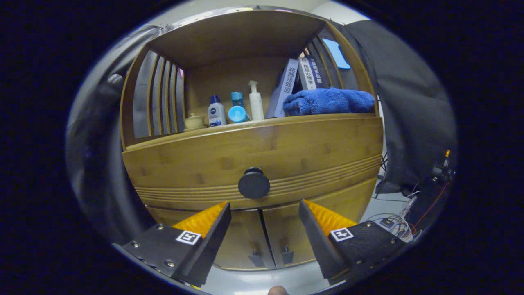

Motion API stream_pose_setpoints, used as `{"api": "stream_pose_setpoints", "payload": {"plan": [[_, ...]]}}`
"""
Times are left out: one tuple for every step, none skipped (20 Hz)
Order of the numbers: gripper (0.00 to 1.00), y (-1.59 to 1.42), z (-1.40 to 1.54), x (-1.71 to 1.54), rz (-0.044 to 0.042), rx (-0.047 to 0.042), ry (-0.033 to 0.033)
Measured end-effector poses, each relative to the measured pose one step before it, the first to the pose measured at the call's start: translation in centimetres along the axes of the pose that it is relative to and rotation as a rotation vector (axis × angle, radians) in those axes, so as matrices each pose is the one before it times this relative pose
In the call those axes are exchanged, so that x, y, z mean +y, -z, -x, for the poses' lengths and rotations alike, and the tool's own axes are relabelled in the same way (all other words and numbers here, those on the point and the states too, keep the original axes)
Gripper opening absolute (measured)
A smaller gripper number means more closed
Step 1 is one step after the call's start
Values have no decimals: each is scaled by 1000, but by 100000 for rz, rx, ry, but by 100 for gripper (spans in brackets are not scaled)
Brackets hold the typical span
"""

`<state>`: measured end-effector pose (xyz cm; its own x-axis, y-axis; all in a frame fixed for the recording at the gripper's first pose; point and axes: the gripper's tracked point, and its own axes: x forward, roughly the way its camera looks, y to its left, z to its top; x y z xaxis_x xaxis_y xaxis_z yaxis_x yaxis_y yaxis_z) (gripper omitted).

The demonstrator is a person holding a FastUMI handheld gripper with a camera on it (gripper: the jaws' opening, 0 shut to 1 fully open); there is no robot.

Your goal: Pull open the drawer, take out the items inside it, and place them on the countertop above the cabinet.

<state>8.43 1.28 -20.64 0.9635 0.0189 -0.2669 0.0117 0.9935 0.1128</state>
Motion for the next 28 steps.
{"api": "stream_pose_setpoints", "payload": {"plan": [[99, -28, 549, 61, 118, 825, -96], [99, -461, 424, 44, 1145, -508, -126], [99, -448, 248, -212, 2372, -639, -244], [99, -757, 194, -233, 2788, -499, -400], [99, -384, 258, -327, 1493, 124, 10], [99, -542, 362, -128, 874, 191, -110], [99, -545, 454, -79, 74, -716, -140], [99, -607, 542, -32, 748, -853, -297], [99, -576, 448, -67, 883, -561, 81], [99, -696, 471, -56, 1071, -805, -21], [99, -887, 564, 74, 761, -1883, -483], [99, -1203, 565, 36, 782, -2398, -365], [99, -846, 499, -218, 494, -1525, 634], [99, -930, 636, 48, 114, -1245, -101], [99, -914, 609, 139, 137, -1367, -513], [99, -899, 463, 150, -398, -1477, -311], [99, -834, 533, 77, -762, -1877, 220], [99, -636, 406, 247, -1066, -1229, -367], [99, -576, 695, 752, -862, -697, -2094], [99, -419, 286, 456, -91, -174, -1489], [99, -217, 318, -129, 999, 206, -506], [99, -237, 159, -45, 1209, 281, -158], [99, -272, 419, -111, 492, 844, 860], [99, -373, 427, -27, -632, -577, 362], [99, -534, 547, 251, -1676, -1039, 103], [99, -340, 202, 441, -1718, -967, -710], [99, -140, 211, 341, -1653, -298, -732], [99, -189, 150, 226, -1037, -506, -400]]}}
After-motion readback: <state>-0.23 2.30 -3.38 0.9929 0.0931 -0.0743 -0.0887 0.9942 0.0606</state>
